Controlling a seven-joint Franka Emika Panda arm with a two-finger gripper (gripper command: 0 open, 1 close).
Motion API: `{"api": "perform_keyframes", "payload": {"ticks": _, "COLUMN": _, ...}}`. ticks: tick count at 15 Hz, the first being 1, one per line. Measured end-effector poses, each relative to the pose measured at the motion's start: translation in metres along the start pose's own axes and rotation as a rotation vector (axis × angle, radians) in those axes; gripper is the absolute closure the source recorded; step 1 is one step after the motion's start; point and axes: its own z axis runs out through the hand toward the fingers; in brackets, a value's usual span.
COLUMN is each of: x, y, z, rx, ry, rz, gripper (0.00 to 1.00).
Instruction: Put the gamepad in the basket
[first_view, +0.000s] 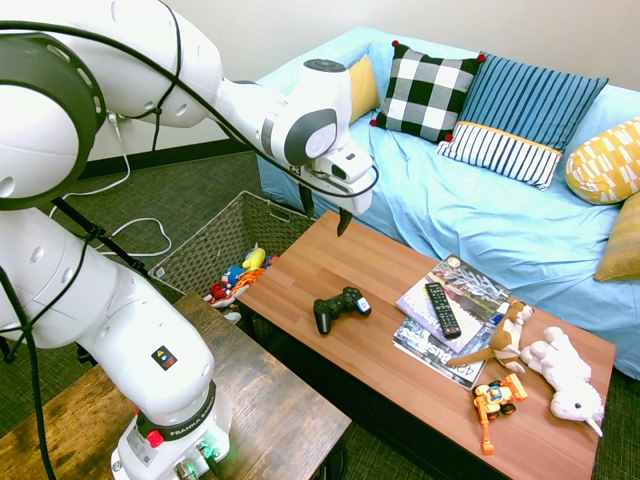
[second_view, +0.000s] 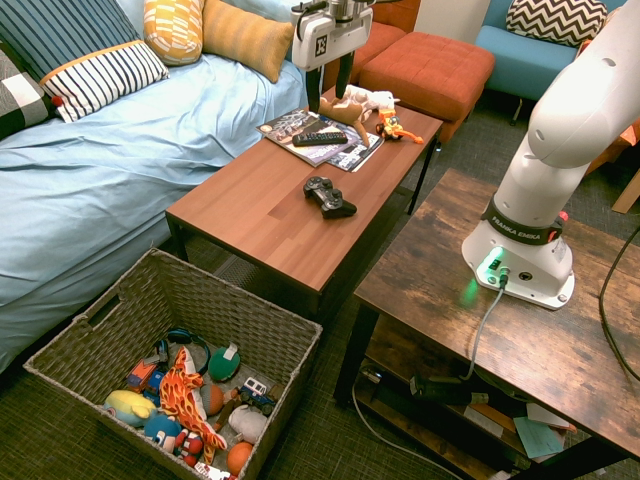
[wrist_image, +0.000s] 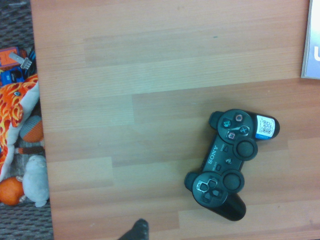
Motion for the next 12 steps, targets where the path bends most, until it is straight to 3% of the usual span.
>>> {"api": "perform_keyframes", "payload": {"ticks": 5, "x": 0.010, "y": 0.001, "z": 0.018, "rx": 0.014, "ry": 0.002, "rz": 0.076, "gripper": 0.00}}
{"api": "perform_keyframes", "payload": {"ticks": 12, "x": 0.018, "y": -0.010, "z": 0.120, "rx": -0.056, "ry": -0.047, "rz": 0.268, "gripper": 0.00}}
